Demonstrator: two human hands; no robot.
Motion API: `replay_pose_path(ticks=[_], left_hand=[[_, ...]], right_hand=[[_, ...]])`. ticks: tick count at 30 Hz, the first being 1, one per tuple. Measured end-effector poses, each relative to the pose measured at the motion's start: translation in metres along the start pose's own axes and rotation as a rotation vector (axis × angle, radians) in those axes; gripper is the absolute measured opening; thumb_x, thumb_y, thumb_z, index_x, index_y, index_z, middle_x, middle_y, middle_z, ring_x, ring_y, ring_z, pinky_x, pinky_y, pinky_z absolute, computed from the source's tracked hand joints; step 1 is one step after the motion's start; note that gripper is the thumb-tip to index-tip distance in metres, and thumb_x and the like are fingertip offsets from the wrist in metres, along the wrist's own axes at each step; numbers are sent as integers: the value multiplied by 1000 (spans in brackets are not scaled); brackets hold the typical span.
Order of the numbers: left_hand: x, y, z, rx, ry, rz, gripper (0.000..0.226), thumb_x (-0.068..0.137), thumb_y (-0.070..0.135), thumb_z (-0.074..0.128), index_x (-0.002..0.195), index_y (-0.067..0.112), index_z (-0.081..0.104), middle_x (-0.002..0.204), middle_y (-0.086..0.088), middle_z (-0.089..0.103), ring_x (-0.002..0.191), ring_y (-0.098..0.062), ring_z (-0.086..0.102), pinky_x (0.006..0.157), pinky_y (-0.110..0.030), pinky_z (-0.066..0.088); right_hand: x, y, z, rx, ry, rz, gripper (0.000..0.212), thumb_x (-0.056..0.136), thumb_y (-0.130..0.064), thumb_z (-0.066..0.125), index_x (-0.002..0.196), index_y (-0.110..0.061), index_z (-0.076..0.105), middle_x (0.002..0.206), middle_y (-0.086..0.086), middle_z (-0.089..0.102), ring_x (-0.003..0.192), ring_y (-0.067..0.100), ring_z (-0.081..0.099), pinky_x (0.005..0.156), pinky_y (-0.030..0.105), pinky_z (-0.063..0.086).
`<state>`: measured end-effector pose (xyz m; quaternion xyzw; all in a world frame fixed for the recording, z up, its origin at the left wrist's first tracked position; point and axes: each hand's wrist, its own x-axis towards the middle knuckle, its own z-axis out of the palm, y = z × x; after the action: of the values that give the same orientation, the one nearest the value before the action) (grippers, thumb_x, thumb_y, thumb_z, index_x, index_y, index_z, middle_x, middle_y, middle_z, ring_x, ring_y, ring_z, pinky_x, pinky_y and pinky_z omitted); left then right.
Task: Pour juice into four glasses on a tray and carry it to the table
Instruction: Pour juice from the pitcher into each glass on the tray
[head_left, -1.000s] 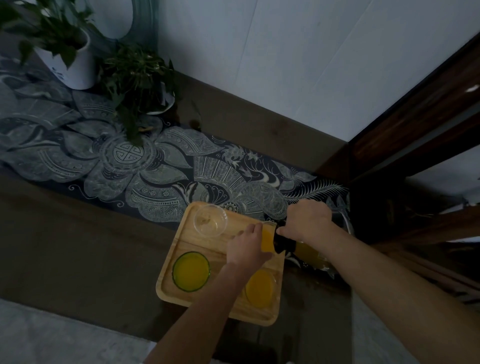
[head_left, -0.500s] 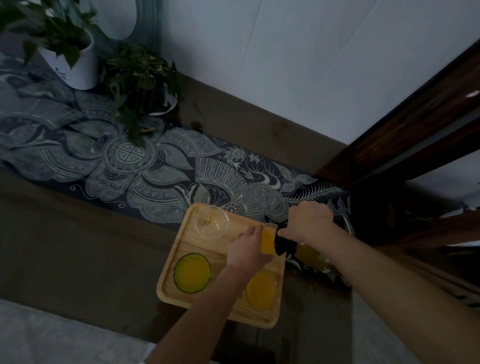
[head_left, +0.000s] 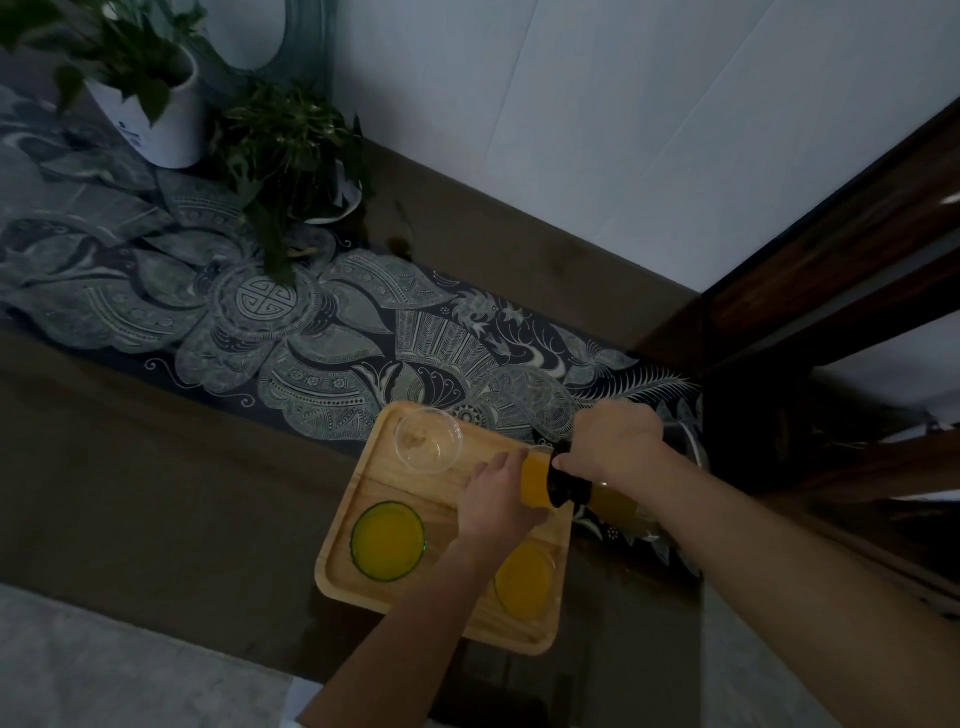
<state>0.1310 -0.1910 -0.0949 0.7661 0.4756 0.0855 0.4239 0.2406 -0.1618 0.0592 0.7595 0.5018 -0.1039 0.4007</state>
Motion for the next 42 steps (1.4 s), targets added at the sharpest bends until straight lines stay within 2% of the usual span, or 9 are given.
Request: replay_pose_path(ticks=[21, 25, 29, 31, 34, 38, 40, 41, 42], left_hand=[[-1, -1, -2, 43, -30, 22, 89, 76, 46, 80, 149, 24, 35, 145, 1, 52, 128, -27, 51, 105, -45, 45], [-1, 0, -3, 54, -41, 25, 90, 77, 47, 79, 150, 23, 33, 144, 0, 52, 127, -27, 50, 105, -45, 45], [-1, 0, -3, 52, -47, 24, 89, 78, 48, 78, 149, 22, 32, 143, 0, 51, 127, -27, 50, 106, -44, 43], [0, 1, -2, 51, -47, 26, 89, 78, 49, 78, 149, 22, 32, 143, -1, 51, 127, -27, 50, 107, -45, 43], [0, 2, -2, 50, -54, 18, 90, 78, 49, 78, 150, 22, 31, 143, 0, 50, 128, -28, 50, 106, -46, 43], [-2, 5, -1, 45, -63, 2, 92, 76, 49, 79, 150, 25, 30, 143, 0, 51, 128, -28, 50, 107, -47, 43], [-2, 6, -1, 44, -61, -12, 92, 76, 47, 80, 150, 25, 29, 141, 0, 52, 126, -28, 52, 104, -46, 46], [-2, 9, -1, 43, -60, -20, 92, 76, 46, 80, 150, 25, 29, 139, -1, 52, 125, -28, 54, 102, -46, 48], [-2, 11, -1, 44, -60, -28, 94, 76, 45, 81, 150, 25, 28, 139, -1, 52, 124, -28, 54, 101, -46, 49]], right_hand=[[-7, 7, -13, -2, 18, 30, 57, 88, -71, 54, 107, -18, 65, 93, 3, 57, 84, 24, 56, 68, 34, 48], [-8, 11, -12, 4, 18, 29, 58, 88, -72, 54, 108, -18, 63, 96, 3, 56, 92, 25, 60, 69, 35, 48], [-9, 21, -7, 62, 42, 32, 56, 87, -74, 54, 95, -18, 56, 95, 3, 57, 91, 24, 60, 68, 36, 46], [-10, 26, -4, 86, 56, 29, 58, 86, -76, 52, 94, -19, 52, 100, 3, 59, 95, 25, 61, 68, 37, 46], [-8, 34, 4, 143, 56, 44, 65, 82, -82, 50, 97, -18, 57, 101, 3, 60, 97, 25, 62, 72, 37, 50], [-10, 49, 19, 264, 41, 36, 67, 82, -84, 49, 78, -17, 51, 86, 0, 59, 80, 19, 59, 66, 33, 50], [-11, 56, 31, 379, 43, 38, 74, 81, -85, 49, 93, -13, 62, 102, 5, 66, 91, 21, 64, 67, 33, 49], [-11, 60, 37, 422, 34, 49, 79, 80, -85, 50, 105, -11, 64, 116, 10, 65, 102, 24, 65, 70, 34, 48], [-11, 63, 44, 467, 22, 55, 82, 79, -86, 51, 109, -11, 64, 120, 13, 64, 106, 26, 64, 71, 34, 46]])
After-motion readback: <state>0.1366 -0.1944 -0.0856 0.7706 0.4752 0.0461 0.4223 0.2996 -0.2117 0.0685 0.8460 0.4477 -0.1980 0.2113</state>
